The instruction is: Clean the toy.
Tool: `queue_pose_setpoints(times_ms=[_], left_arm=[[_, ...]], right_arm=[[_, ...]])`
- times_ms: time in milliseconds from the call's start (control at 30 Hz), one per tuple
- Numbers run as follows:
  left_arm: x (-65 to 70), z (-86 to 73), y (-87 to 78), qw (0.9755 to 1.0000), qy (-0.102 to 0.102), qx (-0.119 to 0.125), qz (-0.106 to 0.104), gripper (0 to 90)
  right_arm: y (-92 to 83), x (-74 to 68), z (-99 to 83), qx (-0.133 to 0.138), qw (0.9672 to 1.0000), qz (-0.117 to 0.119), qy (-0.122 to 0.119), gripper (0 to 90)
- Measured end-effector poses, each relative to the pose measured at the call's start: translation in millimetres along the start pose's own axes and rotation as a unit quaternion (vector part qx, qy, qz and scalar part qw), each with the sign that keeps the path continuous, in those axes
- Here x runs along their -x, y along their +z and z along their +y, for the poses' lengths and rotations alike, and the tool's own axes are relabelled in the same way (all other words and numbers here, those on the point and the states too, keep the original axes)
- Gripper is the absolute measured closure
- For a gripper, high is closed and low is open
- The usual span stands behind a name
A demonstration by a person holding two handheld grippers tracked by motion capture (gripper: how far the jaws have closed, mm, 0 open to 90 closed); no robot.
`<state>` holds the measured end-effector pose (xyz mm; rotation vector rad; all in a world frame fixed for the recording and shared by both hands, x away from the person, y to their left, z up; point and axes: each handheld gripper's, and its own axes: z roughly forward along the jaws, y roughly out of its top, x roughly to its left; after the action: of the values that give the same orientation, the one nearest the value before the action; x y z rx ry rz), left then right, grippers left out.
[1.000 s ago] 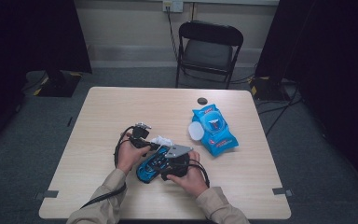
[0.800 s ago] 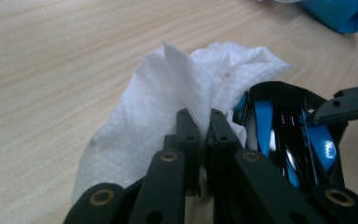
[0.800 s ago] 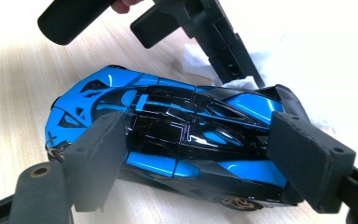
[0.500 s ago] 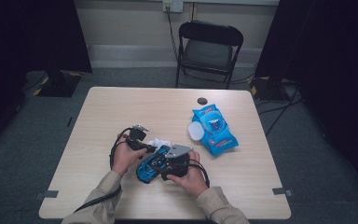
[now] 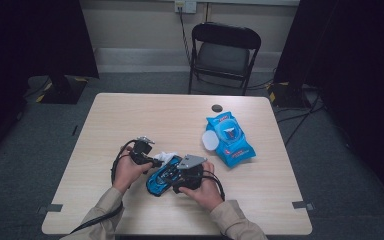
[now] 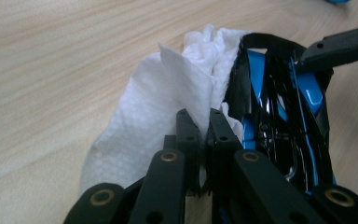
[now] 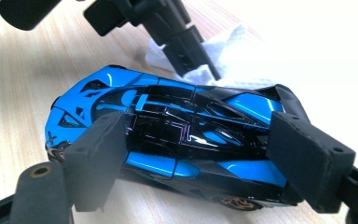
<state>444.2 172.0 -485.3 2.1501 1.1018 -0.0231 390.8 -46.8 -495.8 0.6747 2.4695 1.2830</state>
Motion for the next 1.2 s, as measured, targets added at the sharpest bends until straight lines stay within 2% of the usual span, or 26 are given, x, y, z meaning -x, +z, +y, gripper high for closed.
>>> queue_pose_setpoints(times_ms=[567, 733, 1200], left_arm=[[1.8, -21.2, -15.4, 0.9998, 0.016, 0.006, 0.005, 85.7], [2.5, -23.5, -17.9, 0.9997, 0.022, 0.004, 0.008, 85.7], [1.6, -29.7, -25.3, 0.9997, 0.021, -0.004, 0.011, 85.6]], right_arm=[[-0.2, -0.1, 0.6, -0.004, 1.0000, 0.000, 0.000, 19.6], [-0.2, -0.2, 0.6, -0.004, 1.0000, 0.001, 0.000, 19.6], [-0.3, -0.1, 0.4, -0.003, 1.0000, 0.001, -0.001, 19.9]])
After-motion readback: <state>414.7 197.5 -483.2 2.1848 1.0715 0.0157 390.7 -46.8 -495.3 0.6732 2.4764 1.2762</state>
